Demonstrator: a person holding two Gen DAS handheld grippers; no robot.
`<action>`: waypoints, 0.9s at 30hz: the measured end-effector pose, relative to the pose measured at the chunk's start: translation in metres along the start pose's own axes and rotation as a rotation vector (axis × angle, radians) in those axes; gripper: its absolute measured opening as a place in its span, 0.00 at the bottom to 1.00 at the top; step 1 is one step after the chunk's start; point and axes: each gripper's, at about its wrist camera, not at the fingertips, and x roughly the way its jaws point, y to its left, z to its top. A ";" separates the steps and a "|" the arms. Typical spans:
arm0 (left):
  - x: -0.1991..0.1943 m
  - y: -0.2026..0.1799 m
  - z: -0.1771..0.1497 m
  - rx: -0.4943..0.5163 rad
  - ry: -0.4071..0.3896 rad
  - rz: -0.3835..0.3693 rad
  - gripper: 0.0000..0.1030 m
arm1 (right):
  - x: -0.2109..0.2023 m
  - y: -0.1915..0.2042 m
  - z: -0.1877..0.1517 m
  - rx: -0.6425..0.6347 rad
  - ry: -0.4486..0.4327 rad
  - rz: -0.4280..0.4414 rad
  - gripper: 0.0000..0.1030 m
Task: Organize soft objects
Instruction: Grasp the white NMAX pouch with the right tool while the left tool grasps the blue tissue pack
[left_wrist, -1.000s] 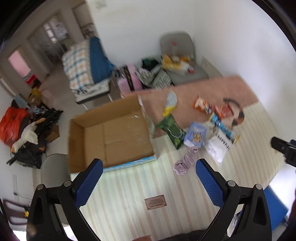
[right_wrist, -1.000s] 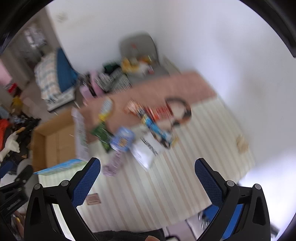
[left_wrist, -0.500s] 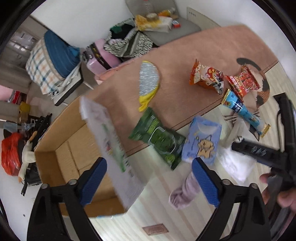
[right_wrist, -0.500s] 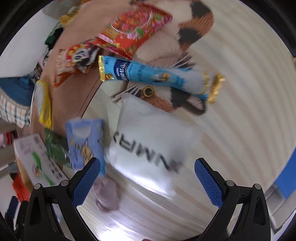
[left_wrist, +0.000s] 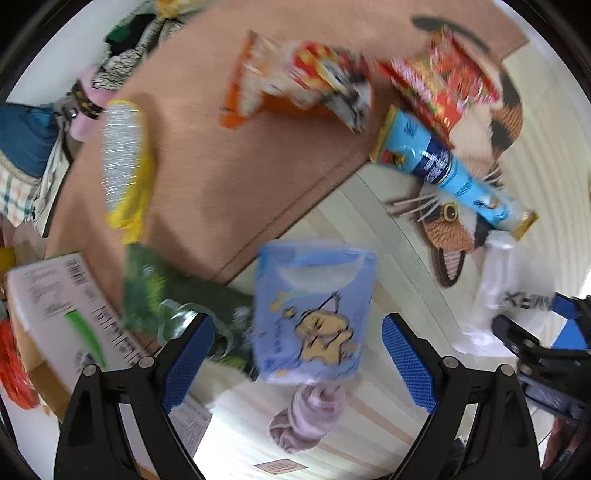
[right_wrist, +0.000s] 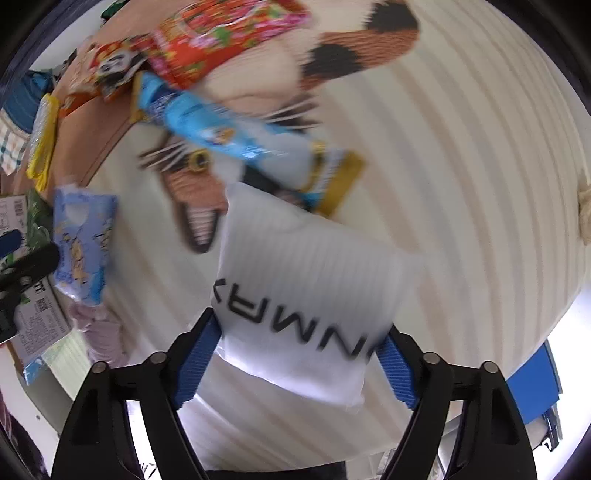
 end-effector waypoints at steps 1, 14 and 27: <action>0.005 -0.003 0.004 0.012 0.014 0.008 0.90 | 0.000 -0.001 0.000 0.009 0.004 0.012 0.85; 0.043 -0.011 0.009 -0.019 0.071 0.045 0.45 | 0.044 -0.007 0.007 0.118 0.039 0.034 0.78; -0.064 0.042 -0.080 -0.278 -0.194 -0.117 0.37 | -0.016 0.062 -0.003 -0.097 -0.131 0.051 0.69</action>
